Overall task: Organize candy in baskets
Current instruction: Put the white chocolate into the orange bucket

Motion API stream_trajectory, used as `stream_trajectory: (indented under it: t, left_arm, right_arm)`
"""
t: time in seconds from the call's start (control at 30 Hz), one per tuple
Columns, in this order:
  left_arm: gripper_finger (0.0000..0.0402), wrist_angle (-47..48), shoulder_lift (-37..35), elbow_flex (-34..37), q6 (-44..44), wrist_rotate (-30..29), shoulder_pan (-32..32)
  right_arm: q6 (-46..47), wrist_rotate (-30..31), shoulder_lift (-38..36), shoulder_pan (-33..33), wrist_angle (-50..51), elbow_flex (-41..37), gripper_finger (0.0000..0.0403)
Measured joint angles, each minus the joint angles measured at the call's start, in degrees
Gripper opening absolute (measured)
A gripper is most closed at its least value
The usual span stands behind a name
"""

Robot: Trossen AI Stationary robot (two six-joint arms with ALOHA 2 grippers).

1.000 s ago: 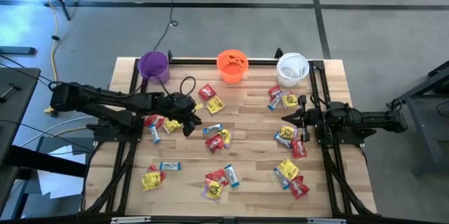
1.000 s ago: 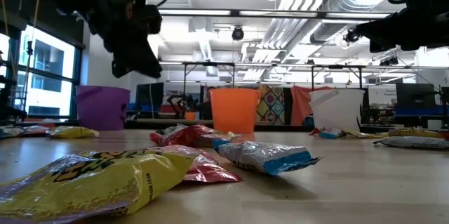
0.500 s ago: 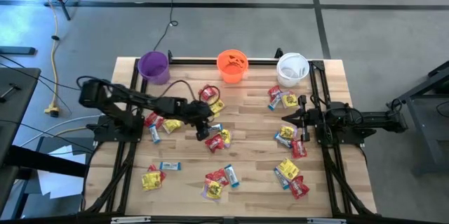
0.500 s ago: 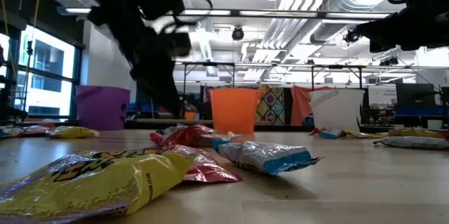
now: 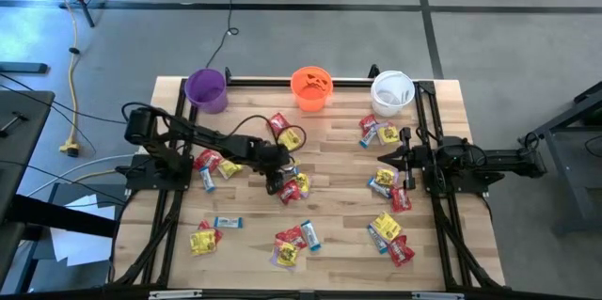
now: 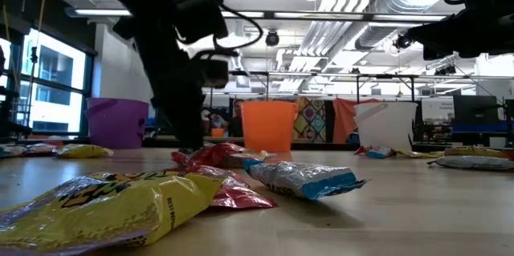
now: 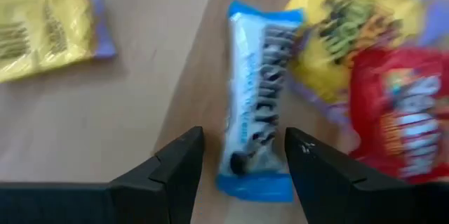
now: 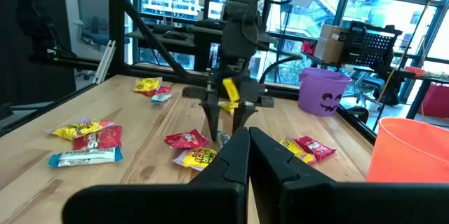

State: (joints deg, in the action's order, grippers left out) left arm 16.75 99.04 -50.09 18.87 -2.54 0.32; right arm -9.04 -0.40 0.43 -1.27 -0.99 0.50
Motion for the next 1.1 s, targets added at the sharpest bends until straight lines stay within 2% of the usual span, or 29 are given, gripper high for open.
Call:
stream_trajectory:
  t: [0.13, 0.23, 0.47, 0.63, 0.73, 0.9, 1.0, 1.1]
  left_arm:
    - [0.0187, -0.99, 1.50, -0.24, -0.16, -1.79, -0.57]
    - [0.0171, -1.30, 1.97, -0.22, -0.12, -1.84, -0.51]
    - [0.0082, 0.08, 0.30, -0.07, -5.25, -0.52, 1.47]
    - [0.0028, 0.02, -4.66, 0.11, -6.95, 1.18, 5.83]
    - [0.0022, -0.73, -9.27, 0.09, -7.10, 3.21, 9.25]
    - [0.0030, -11.65, -16.16, -0.04, -3.41, 4.18, 16.82]
    - [0.0028, -16.51, -16.82, -0.89, -1.13, 5.43, 22.12]
    - [0.0025, -16.82, -15.16, -3.48, -2.41, 7.34, 26.56]
  right_arm:
    - [0.00, 0.00, -0.02, 0.01, 0.02, -0.01, 0.0000]
    - [0.01, 0.00, -0.02, 0.00, 0.06, 0.01, 0.0000]
    - [0.02, 0.00, -0.02, 0.01, 0.09, 0.01, 0.0000]
    - [0.01, 0.00, -0.02, 0.01, 0.09, 0.01, 0.0000]
    - [0.01, 0.00, -0.02, 0.01, 0.09, 0.01, 0.0000]
    - [0.00, 0.00, -0.02, 0.01, 0.09, 0.01, 0.0000]
    - [0.00, 0.00, -0.02, 0.01, 0.09, 0.01, 0.0000]
    - [0.00, 0.04, -0.02, 0.01, 0.09, 0.01, 0.0000]
